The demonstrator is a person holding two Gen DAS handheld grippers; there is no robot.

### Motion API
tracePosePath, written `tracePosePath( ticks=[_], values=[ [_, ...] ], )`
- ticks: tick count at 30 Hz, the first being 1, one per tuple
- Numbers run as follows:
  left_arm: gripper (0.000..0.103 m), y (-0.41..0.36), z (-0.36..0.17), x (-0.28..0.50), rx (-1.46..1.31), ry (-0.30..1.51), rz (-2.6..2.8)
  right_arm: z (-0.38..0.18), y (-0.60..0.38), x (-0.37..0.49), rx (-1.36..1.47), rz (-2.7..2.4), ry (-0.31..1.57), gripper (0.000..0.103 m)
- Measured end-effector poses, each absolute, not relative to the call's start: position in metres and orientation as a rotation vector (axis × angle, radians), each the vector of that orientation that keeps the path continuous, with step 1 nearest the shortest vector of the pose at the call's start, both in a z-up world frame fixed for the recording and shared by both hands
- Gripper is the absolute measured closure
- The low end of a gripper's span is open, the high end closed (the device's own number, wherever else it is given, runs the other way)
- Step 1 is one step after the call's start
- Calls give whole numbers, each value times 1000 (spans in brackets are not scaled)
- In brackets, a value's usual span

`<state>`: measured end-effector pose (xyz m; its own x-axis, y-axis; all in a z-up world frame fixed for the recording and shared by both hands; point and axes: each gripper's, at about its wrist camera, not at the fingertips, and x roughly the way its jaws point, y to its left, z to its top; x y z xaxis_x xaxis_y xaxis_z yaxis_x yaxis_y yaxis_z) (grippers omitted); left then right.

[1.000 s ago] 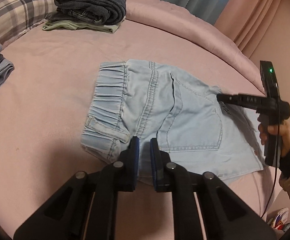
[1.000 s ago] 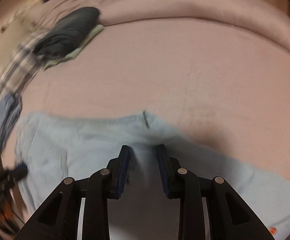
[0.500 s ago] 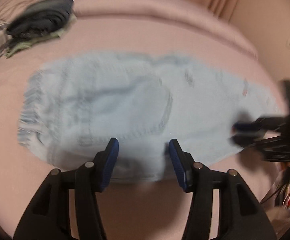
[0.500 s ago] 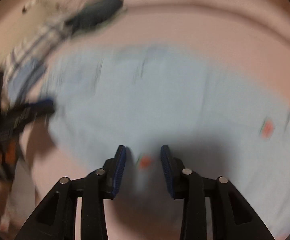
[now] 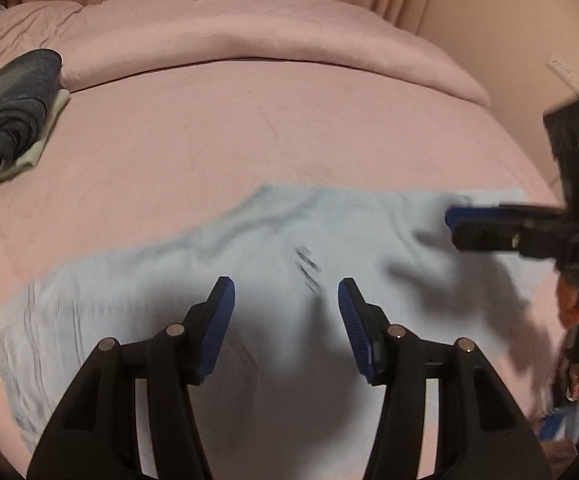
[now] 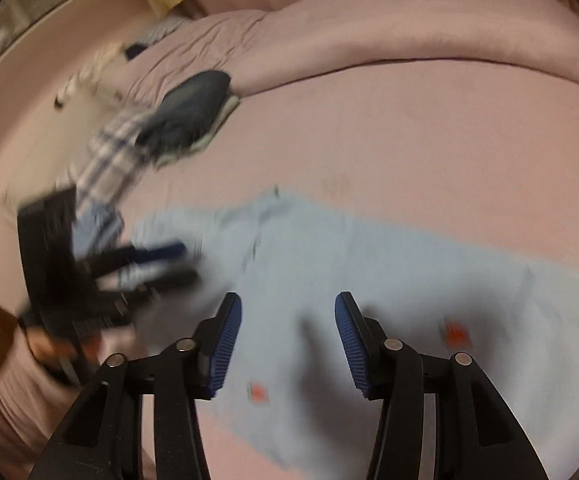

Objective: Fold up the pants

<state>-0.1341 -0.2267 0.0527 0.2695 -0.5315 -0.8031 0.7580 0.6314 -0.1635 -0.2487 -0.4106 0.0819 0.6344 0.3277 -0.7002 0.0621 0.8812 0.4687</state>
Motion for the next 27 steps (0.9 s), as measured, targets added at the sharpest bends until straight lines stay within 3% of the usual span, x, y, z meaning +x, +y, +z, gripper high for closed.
tracePosePath(
  ticks=[3,8,9,11,14,20,23,27],
  values=[
    [51,-231,38,-121,300,999,-849,77,-408,-195,495,194,892,52],
    [64,-218,21,-111,306,1023,-849,48,-389,-140,470,243,1011,55],
    [66,-215,21,-108,296,1029,-847,40,-384,-131,453,261,1058,70],
    [71,-212,20,-103,283,1041,-846,31,-368,-120,368,264,1107,89],
    [74,-211,20,-102,286,1039,-844,36,-368,-110,365,226,1105,97],
    [74,-214,20,-108,304,1023,-823,43,-399,-126,513,56,985,98],
    [76,-220,20,-111,328,1013,-792,72,-406,-178,473,94,876,98],
    [71,-239,32,-134,361,955,-829,95,-420,-268,370,-8,832,96]
  ],
)
